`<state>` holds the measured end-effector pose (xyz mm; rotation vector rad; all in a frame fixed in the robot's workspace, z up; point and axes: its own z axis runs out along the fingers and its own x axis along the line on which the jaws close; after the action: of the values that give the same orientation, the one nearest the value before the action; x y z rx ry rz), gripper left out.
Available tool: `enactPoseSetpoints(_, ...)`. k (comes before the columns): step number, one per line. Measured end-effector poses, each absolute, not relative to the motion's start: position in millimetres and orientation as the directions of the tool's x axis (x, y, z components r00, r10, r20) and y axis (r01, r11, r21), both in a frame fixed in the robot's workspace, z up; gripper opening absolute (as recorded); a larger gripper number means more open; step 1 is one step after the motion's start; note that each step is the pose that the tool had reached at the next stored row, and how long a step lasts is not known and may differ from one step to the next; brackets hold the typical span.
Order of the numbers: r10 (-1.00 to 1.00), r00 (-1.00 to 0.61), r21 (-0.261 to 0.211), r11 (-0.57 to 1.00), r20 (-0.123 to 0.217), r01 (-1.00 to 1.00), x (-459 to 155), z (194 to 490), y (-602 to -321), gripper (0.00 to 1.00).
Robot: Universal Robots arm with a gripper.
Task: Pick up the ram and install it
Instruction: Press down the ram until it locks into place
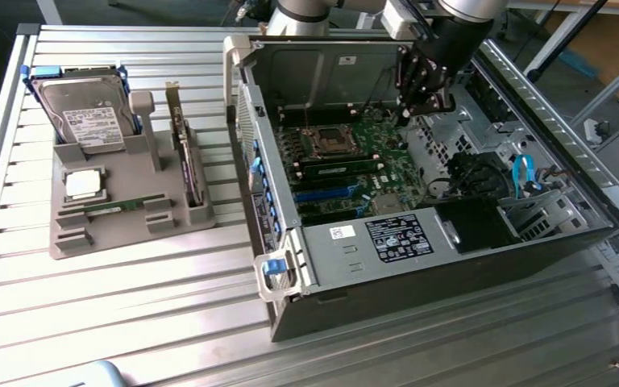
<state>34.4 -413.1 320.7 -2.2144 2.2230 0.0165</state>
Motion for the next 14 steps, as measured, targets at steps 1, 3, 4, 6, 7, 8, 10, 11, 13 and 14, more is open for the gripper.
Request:
enactPoseSetpoints(1, -1.0, -0.004, 0.005, 0.004, -0.01, -1.0, 34.4, 320.7, -413.1, 0.1)
enactPoseSetpoints(3, -1.0, -0.004, 0.005, 0.004, -0.01, -1.0, 34.4, 320.7, -413.1, 0.1)
enactPoseSetpoints(4, -1.0, -0.004, 0.005, 0.004, -0.01, -1.0, 34.7, 320.7, -413.1, 0.1)
enactPoseSetpoints(6, -1.0, -0.004, 0.005, 0.004, -0.01, -1.0, 35.3, 320.7, -413.1, 0.1)
enactPoseSetpoints(7, -1.0, -0.004, 0.005, 0.004, -0.01, -1.0, 35.9, 320.7, -413.1, 0.1)
enactPoseSetpoints(8, -1.0, -0.004, 0.005, 0.004, -0.01, -1.0, 36.6, 320.7, -413.1, 0.1)
enactPoseSetpoints(10, -1.0, -0.004, 0.005, 0.004, -0.01, -1.0, 38.3, 320.6, -413.1, 0.1)
enactPoseSetpoints(11, -1.0, -0.004, 0.005, 0.004, -0.01, -1.0, 39.1, 320.7, -413.1, 0.1)
enactPoseSetpoints(13, -1.0, -0.004, 0.005, 0.004, -0.01, -1.0, 40.0, 320.7, -413.1, 0.1)
enactPoseSetpoints(14, -1.0, -0.004, 0.005, 0.004, -0.01, -1.0, 40.0, 320.7, -413.1, 0.1)
